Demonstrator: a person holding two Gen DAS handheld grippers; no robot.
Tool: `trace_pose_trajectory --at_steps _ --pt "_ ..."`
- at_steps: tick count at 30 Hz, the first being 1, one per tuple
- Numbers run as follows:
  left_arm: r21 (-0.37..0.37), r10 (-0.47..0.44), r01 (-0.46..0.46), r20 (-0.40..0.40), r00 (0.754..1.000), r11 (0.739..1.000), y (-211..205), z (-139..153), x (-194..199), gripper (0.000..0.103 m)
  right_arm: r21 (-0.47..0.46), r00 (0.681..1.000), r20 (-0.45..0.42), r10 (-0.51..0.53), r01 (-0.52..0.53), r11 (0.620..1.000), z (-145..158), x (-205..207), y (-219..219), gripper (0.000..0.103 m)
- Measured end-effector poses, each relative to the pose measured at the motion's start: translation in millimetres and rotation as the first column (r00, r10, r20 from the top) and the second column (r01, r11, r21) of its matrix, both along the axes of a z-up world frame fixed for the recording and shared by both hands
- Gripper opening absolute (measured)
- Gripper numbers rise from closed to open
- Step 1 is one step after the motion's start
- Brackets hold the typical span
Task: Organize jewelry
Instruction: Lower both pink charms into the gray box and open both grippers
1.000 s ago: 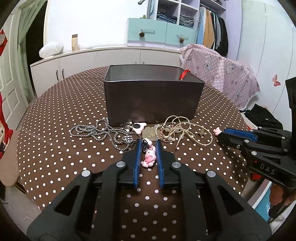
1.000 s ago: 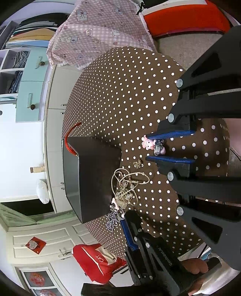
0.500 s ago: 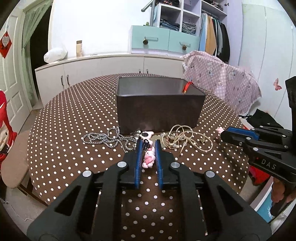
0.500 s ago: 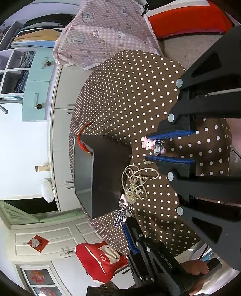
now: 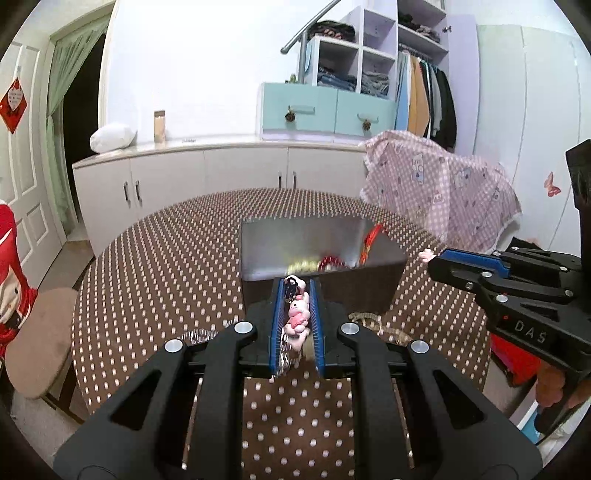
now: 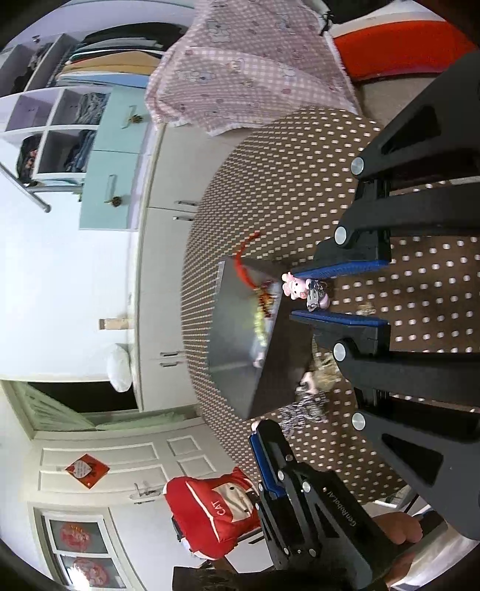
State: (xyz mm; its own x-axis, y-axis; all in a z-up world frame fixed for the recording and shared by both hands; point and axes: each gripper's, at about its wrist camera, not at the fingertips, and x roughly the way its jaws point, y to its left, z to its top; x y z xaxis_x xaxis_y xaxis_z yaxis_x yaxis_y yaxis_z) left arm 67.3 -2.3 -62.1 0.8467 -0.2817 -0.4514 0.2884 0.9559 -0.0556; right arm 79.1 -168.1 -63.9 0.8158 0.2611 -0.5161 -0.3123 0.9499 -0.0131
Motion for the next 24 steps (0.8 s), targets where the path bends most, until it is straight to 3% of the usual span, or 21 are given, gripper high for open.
trace_pose_trajectory --at_steps 11,19,21,23,24 --pt "-0.004 -0.024 0.024 0.031 0.999 1.000 -8.6 10.0 27.8 0.014 0.011 0.999 0.010 0.030 -0.030 0.999 8.4 30.3 14.7 0.016" --pt "-0.011 -0.104 0.104 -0.005 0.995 0.995 -11.5 3.7 44.7 0.015 0.016 0.999 0.017 0.051 -0.052 0.999 9.5 39.9 13.3 0.018" --pt "-0.009 -0.127 0.127 -0.020 0.992 0.992 -12.7 1.8 46.8 0.025 0.017 0.999 0.017 0.040 -0.040 0.999 9.4 40.5 9.6 0.029" --pt "0.008 -0.088 0.089 -0.017 0.996 0.996 -11.7 0.6 47.7 0.048 0.014 1.000 0.020 0.002 -0.003 1.000 9.8 41.7 3.1 0.031" --pt "-0.006 -0.080 0.080 -0.010 0.997 0.997 -8.1 0.2 47.7 0.064 0.019 1.000 0.018 -0.008 0.008 1.000 10.2 42.2 0.3 0.034"
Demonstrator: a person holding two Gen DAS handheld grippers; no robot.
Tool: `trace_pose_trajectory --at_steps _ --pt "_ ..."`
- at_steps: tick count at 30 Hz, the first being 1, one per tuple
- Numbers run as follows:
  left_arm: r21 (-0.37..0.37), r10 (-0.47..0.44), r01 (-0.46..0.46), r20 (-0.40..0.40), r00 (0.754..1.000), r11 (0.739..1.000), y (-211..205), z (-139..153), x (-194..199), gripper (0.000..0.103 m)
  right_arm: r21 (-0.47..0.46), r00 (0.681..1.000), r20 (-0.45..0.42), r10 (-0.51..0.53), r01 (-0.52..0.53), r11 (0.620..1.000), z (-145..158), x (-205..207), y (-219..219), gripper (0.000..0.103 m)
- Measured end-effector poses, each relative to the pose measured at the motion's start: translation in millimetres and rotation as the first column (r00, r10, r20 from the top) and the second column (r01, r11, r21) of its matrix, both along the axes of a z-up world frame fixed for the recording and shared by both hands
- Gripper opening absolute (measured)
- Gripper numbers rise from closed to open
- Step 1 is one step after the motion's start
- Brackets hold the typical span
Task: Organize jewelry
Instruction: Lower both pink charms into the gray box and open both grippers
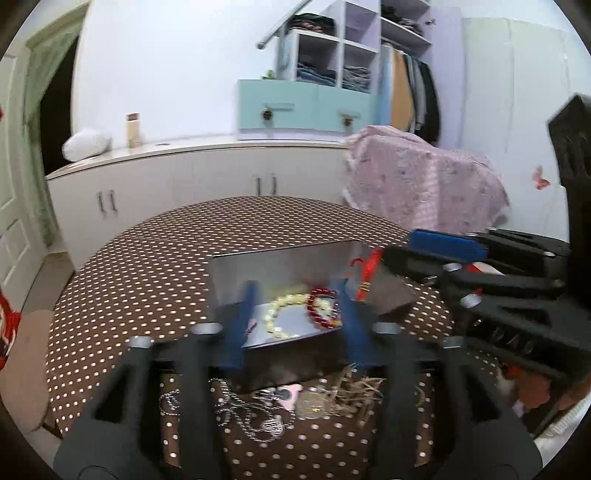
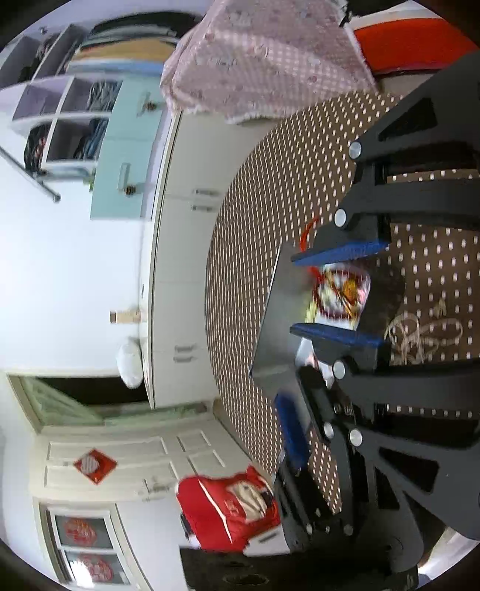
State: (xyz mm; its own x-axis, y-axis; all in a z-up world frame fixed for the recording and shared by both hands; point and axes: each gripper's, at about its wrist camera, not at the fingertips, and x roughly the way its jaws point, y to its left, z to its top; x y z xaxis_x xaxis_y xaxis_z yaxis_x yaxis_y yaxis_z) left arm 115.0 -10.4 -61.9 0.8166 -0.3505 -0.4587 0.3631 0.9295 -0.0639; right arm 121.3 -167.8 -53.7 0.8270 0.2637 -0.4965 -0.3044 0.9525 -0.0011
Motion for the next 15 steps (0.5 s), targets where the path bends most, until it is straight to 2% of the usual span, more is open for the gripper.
trace_pose_trajectory --at_steps 1,2,6,15 --pt "-0.016 0.000 0.000 0.003 1.000 1.000 2.9 0.0 -0.5 0.069 0.015 1.000 -0.005 -0.010 0.010 1.000 0.1 0.4 -4.9 0.044" --pt "-0.031 0.004 -0.004 0.008 1.000 1.000 6.4 0.4 -1.6 0.069 0.025 1.000 -0.008 -0.020 0.020 0.999 0.1 0.0 -8.7 0.053" --pt "-0.008 0.039 -0.039 0.017 0.999 0.999 8.7 1.4 -2.8 0.077 0.022 0.999 -0.011 -0.042 0.042 0.999 -1.4 -2.8 -14.7 0.067" --pt "0.012 0.076 -0.076 0.011 0.997 0.997 11.4 2.7 -4.7 0.087 0.024 0.998 -0.014 -0.061 0.062 0.998 -1.3 -8.1 -19.2 0.076"
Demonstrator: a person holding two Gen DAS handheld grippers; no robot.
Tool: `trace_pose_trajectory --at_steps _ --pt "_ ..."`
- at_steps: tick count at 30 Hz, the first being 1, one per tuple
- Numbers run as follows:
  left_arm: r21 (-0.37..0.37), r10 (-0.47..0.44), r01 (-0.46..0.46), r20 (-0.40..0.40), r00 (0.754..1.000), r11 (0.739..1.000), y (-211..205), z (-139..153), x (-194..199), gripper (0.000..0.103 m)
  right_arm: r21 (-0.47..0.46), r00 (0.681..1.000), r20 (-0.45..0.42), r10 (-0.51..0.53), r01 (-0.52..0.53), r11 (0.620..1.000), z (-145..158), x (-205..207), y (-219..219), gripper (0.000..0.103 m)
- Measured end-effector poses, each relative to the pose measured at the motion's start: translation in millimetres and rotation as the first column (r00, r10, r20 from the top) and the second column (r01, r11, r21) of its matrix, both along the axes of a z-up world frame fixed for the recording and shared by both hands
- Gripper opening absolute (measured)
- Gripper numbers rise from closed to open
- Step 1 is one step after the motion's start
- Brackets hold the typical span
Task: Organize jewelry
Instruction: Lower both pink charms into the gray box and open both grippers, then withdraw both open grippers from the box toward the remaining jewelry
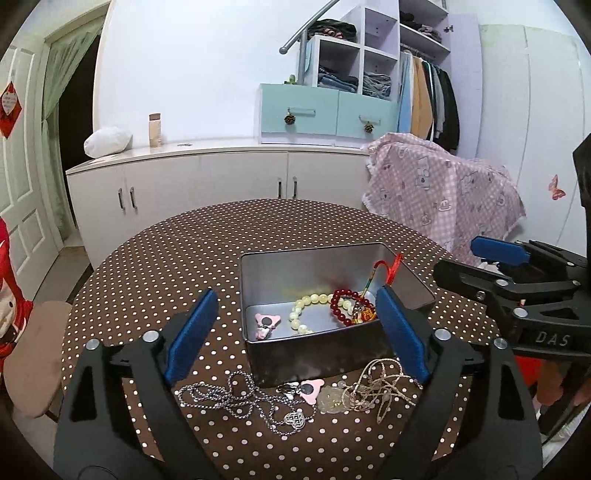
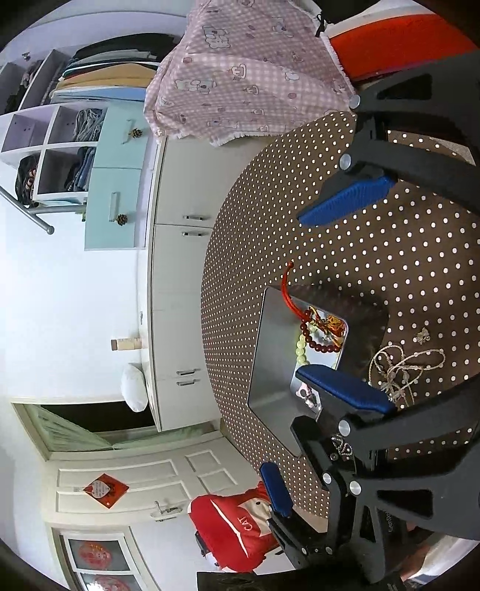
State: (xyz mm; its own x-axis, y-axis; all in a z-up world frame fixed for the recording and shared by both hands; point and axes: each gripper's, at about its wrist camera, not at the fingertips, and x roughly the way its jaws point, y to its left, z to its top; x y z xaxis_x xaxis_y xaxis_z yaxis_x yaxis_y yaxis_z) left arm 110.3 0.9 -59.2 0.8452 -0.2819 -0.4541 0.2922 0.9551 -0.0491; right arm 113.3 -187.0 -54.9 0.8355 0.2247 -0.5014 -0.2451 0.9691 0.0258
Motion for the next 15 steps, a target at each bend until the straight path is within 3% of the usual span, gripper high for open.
trace_pose_trajectory --at_steps 15 --pt "0.006 0.004 -0.004 0.004 1.000 1.000 -2.4 -1.6 -10.7 0.093 -0.001 1.000 0.003 -0.007 0.007 1.000 -1.2 -11.5 -7.6 0.077"
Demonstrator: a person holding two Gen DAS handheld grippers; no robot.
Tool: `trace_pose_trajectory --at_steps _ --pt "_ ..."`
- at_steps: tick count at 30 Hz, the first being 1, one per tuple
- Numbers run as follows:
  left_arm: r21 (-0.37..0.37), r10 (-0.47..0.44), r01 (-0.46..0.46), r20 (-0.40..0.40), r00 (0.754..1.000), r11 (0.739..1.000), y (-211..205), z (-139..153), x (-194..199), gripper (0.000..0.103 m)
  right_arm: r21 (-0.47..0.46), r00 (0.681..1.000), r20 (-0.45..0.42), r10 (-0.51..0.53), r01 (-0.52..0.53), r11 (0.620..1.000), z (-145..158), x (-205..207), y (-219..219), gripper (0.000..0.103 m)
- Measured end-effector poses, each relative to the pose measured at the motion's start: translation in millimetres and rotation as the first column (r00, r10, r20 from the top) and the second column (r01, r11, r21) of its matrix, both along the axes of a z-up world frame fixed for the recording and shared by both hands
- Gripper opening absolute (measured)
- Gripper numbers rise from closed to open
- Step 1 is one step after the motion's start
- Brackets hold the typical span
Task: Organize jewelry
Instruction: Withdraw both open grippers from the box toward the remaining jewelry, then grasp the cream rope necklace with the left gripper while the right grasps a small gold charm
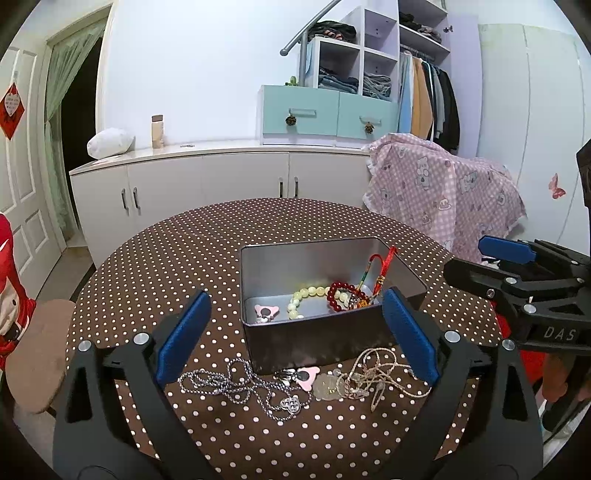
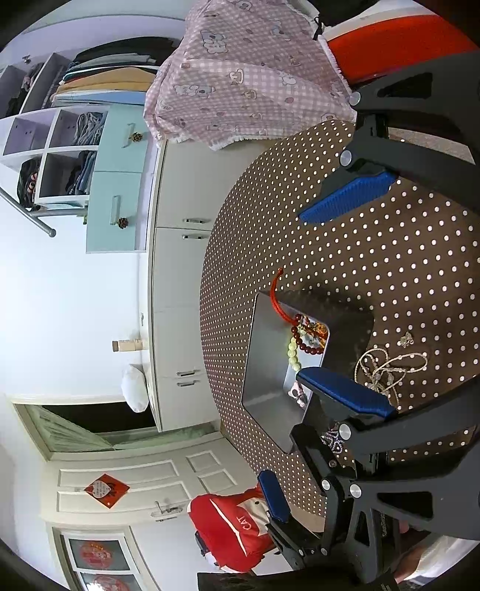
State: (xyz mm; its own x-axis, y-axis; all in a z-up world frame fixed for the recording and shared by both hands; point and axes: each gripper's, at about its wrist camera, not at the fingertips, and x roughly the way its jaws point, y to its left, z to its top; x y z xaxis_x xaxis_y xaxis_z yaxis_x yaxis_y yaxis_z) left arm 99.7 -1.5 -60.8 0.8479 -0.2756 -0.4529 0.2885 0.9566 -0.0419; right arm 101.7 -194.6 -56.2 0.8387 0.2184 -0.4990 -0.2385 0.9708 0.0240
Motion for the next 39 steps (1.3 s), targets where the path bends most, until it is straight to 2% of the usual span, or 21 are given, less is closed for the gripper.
trace_pose_trajectory --at_steps 10,19,30,35,39 --pt "-0.004 -0.034 0.034 -0.039 0.999 0.999 -4.9 -14.1 -11.6 0.093 0.009 0.998 -0.042 -0.035 0.035 0.999 -17.7 -8.4 -13.1 0.077" --pt "0.008 -0.079 0.080 -0.091 0.993 0.997 -11.2 -32.5 -24.8 0.093 -0.015 0.995 -0.098 0.021 -0.023 1.000 -39.1 -20.4 -11.1 0.074" --pt "-0.030 -0.107 0.104 -0.144 0.984 0.994 -4.0 -44.5 -34.1 0.093 -0.031 0.978 -0.184 0.094 -0.101 0.994 -65.5 -20.7 9.8 0.037" --pt "-0.064 -0.130 0.121 -0.162 0.978 0.991 -1.2 -46.7 -34.7 0.093 -0.049 0.974 -0.189 0.122 -0.133 0.990 -67.6 -16.1 22.0 0.024" --pt "-0.111 -0.140 0.121 -0.179 0.974 0.986 -0.3 -45.4 -30.2 0.093 -0.068 0.975 -0.174 0.135 -0.149 0.986 -69.7 -14.5 30.1 0.020"
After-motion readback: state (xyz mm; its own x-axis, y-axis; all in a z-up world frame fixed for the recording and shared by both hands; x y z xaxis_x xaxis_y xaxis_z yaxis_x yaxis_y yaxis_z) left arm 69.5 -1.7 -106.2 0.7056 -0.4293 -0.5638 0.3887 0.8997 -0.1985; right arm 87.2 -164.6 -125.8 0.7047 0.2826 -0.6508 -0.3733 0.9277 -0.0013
